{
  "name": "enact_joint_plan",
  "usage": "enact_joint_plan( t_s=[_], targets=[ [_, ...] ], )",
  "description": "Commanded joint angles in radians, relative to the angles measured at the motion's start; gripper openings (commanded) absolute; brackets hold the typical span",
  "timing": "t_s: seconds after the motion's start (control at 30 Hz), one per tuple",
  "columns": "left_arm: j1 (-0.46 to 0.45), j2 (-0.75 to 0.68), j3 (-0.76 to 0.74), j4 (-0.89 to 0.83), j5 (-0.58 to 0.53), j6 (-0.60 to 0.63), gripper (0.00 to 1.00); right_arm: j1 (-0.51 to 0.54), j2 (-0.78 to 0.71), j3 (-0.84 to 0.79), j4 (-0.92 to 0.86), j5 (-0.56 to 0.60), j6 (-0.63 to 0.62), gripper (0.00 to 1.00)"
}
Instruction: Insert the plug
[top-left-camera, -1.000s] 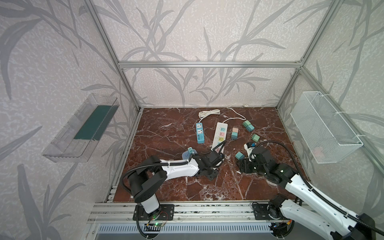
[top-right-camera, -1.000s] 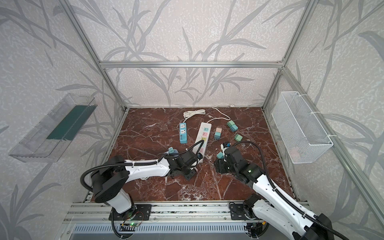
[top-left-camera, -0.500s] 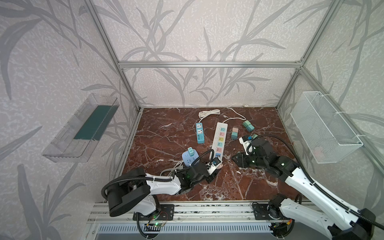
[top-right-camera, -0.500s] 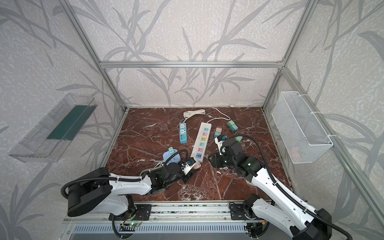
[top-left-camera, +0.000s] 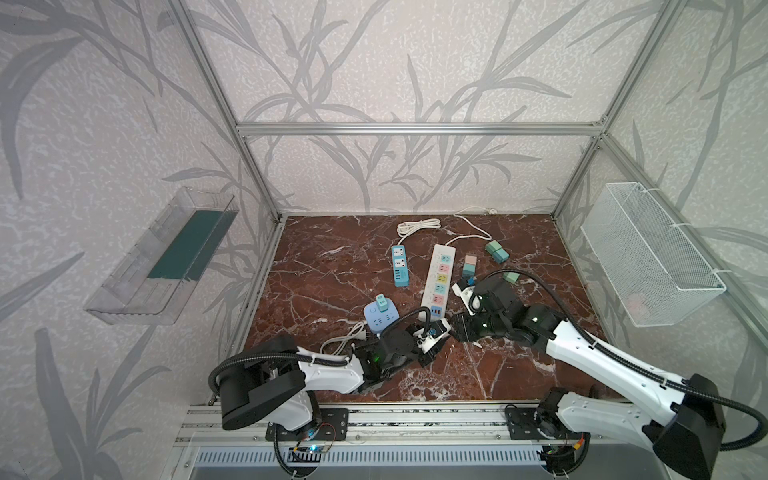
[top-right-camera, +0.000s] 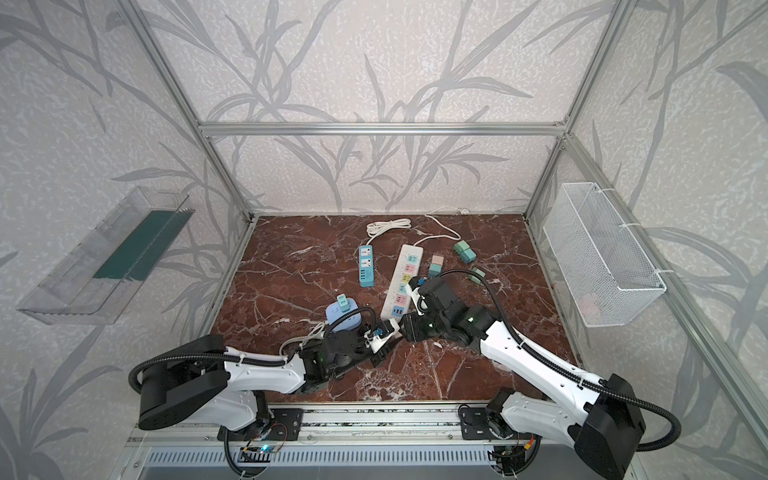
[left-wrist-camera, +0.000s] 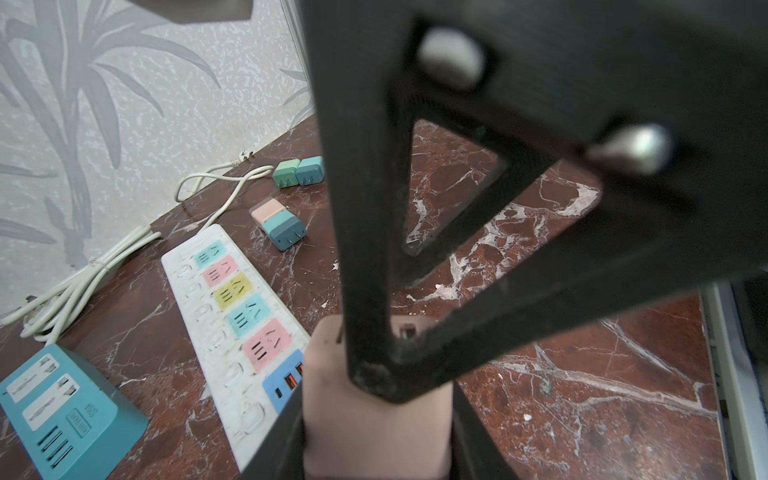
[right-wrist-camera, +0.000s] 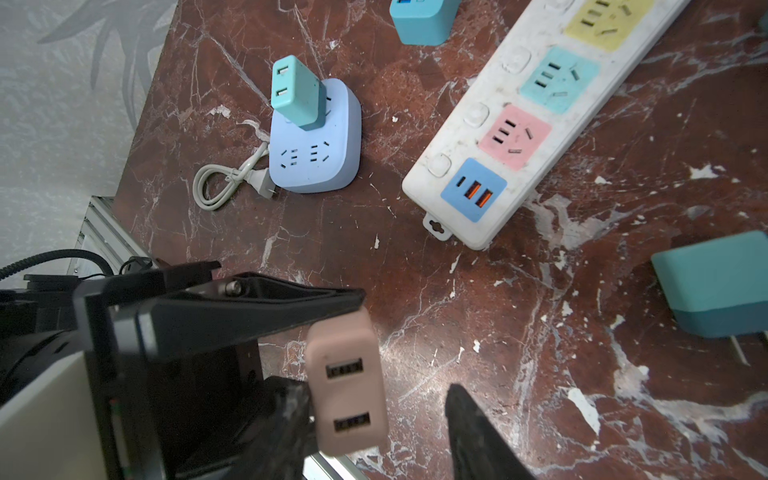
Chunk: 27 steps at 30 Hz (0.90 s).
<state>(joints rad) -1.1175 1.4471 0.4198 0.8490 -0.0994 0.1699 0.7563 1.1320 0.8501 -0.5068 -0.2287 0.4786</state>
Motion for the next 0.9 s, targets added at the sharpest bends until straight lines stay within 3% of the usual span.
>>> enact_joint_plan(
  t_s=[0.0,0.73,0.87],
  targets=[
    [-0.004,-0.028,-0.015,0.038,-0.006,0.031,0.21,0.014,0.015,0.027,0.044,-0.033,0.000,0.49],
    [-0.005,-0.068,-0.027,0.049,-0.041,0.027,0.22,0.015,0.027,-0.020,0.121,-0.087,0.033,0.34],
    [-0.004,-0.070,-0.029,0.059,-0.053,0.020,0.28,0.014,0.027,-0.024,0.128,-0.099,0.032,0.22]
  ],
)
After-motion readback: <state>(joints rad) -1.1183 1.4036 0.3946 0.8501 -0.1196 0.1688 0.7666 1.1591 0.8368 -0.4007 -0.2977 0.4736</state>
